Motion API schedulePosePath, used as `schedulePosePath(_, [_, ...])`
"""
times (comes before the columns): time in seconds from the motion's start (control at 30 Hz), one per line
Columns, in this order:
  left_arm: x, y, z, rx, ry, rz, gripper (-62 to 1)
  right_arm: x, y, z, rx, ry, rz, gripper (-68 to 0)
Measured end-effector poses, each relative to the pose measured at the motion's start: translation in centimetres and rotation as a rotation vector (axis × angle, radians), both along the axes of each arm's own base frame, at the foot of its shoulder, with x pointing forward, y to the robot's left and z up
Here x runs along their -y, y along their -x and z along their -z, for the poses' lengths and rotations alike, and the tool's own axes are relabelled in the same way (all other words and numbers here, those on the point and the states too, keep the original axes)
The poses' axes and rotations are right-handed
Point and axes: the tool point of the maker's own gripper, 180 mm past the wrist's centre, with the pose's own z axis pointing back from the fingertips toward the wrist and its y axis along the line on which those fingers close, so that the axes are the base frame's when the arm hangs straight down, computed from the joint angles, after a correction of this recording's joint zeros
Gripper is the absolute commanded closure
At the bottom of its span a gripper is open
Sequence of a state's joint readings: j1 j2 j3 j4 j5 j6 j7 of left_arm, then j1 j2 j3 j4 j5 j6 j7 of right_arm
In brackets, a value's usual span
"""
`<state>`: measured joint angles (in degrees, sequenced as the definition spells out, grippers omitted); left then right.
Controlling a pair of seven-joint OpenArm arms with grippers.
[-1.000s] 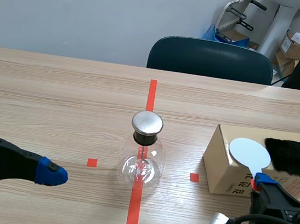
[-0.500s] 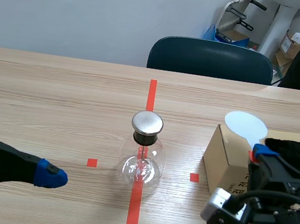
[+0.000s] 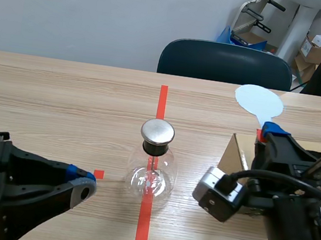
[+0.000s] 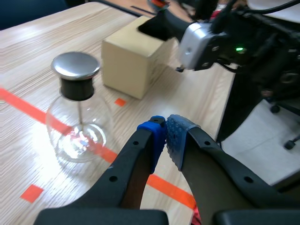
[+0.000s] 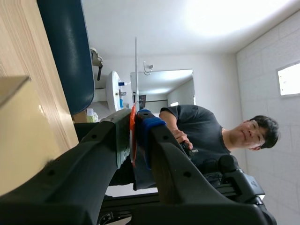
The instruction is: Do the electroscope experiment
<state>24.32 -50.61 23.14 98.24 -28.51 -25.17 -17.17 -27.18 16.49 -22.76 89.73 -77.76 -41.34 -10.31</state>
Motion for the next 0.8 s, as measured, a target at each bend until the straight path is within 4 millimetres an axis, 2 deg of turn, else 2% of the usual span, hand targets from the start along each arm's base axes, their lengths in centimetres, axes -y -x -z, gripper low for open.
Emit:
schedulePosePath(0.2, [-0.4,-3.3,3.0,0.036,-0.070,-0.089,-3.6,-1.3,-0.9,-0.3,0.031,0.006,0.010,-1.6])
schedulePosePath(0.5, [-1.6,-7.2,7.4,0.031,-0.151,-0.200,-3.6,-1.8,0.0,2.6,-0.036,0.041,0.023,-1.6])
schedulePosePath(0.7, [-1.8,-8.4,10.0,-0.001,-0.171,-0.229,-3.6,-1.8,0.1,3.3,-0.054,0.035,0.038,-1.6])
schedulePosePath(0.8, [-1.8,-8.3,11.2,0.007,-0.195,-0.210,-3.6,-1.7,0.0,3.2,-0.054,0.032,0.046,-1.6])
